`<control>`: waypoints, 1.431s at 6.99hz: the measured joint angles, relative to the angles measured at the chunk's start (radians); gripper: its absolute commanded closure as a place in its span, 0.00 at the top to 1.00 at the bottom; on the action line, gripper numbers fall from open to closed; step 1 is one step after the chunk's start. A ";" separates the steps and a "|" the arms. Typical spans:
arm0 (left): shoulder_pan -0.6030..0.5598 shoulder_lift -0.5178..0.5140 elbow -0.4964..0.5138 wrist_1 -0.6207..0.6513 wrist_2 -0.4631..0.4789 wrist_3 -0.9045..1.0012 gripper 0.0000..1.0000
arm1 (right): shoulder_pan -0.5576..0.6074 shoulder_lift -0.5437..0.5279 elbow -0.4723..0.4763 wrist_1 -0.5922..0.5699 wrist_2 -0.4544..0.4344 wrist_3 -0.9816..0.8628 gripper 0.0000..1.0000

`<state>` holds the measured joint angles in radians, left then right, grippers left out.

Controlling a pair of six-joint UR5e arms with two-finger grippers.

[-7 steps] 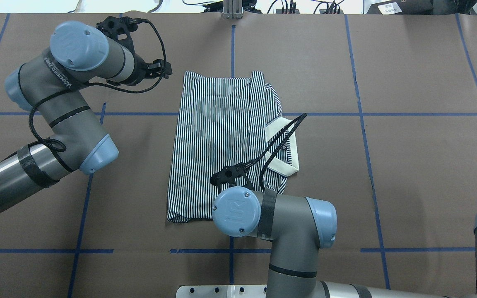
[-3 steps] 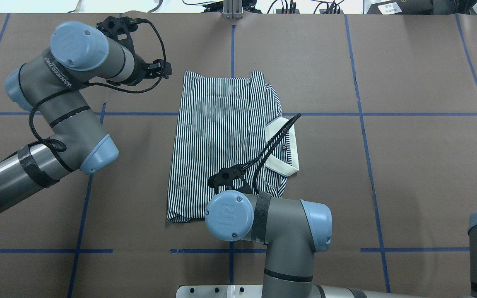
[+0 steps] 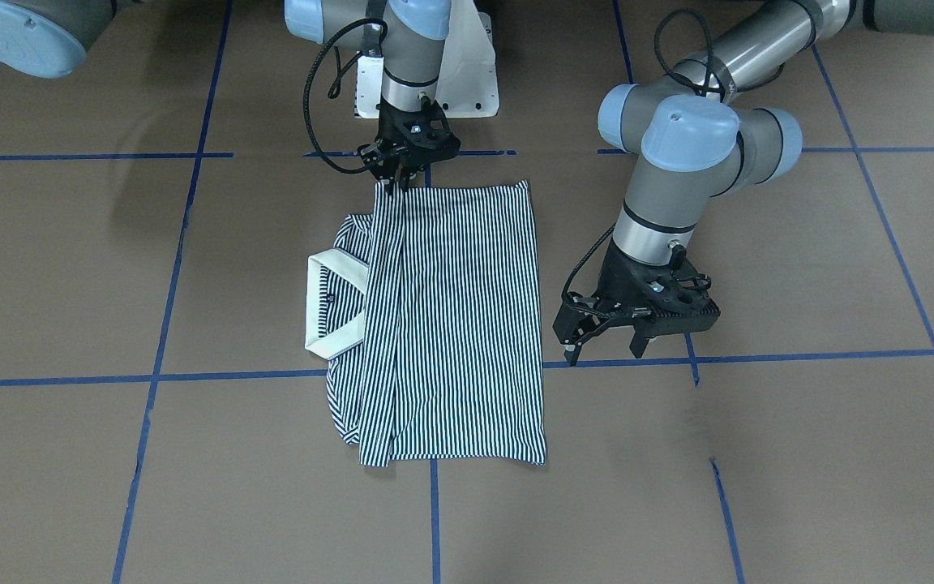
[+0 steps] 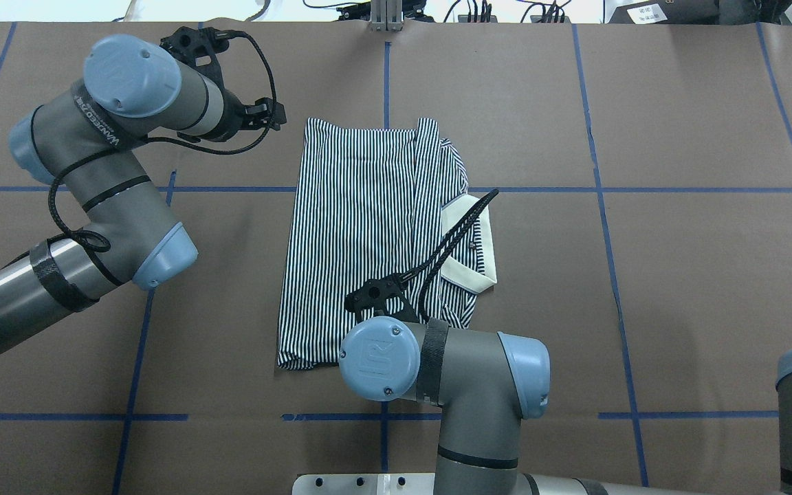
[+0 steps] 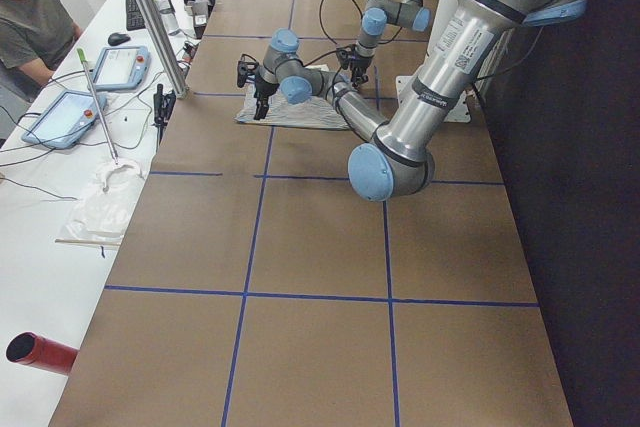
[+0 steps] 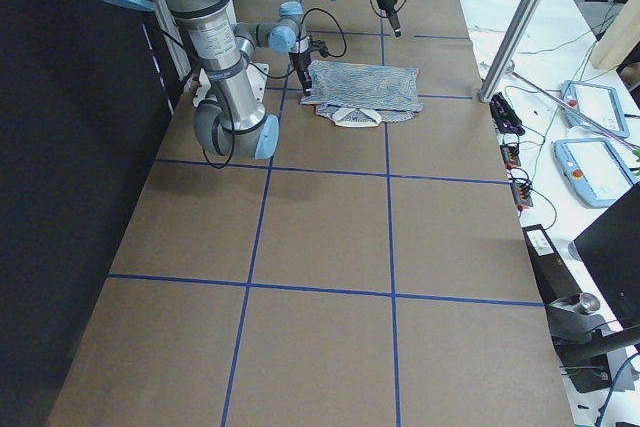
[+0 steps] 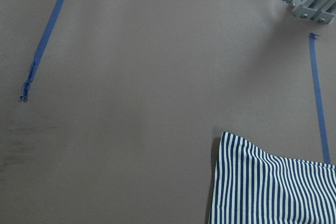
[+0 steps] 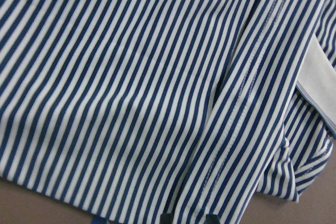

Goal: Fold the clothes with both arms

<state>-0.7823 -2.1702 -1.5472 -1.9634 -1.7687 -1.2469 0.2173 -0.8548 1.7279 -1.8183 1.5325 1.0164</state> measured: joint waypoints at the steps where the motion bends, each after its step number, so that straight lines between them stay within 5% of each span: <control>1: 0.000 0.001 0.000 0.000 0.000 0.000 1.00 | -0.001 0.000 -0.001 0.000 0.000 0.000 0.37; 3: 0.001 0.000 0.001 0.000 0.000 0.000 1.00 | -0.003 -0.005 -0.005 0.000 0.000 0.001 0.35; 4: 0.001 0.000 0.000 0.000 0.000 0.000 1.00 | -0.004 -0.007 -0.007 0.001 0.000 0.001 0.24; 5: 0.001 0.000 0.000 0.000 0.000 0.000 1.00 | -0.006 -0.007 -0.008 0.001 0.000 0.001 0.00; 10: 0.001 0.000 -0.001 0.000 0.000 -0.003 1.00 | 0.005 -0.025 0.013 -0.002 0.005 0.001 0.00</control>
<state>-0.7808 -2.1706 -1.5478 -1.9635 -1.7687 -1.2496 0.2220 -0.8799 1.7408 -1.8203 1.5372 1.0170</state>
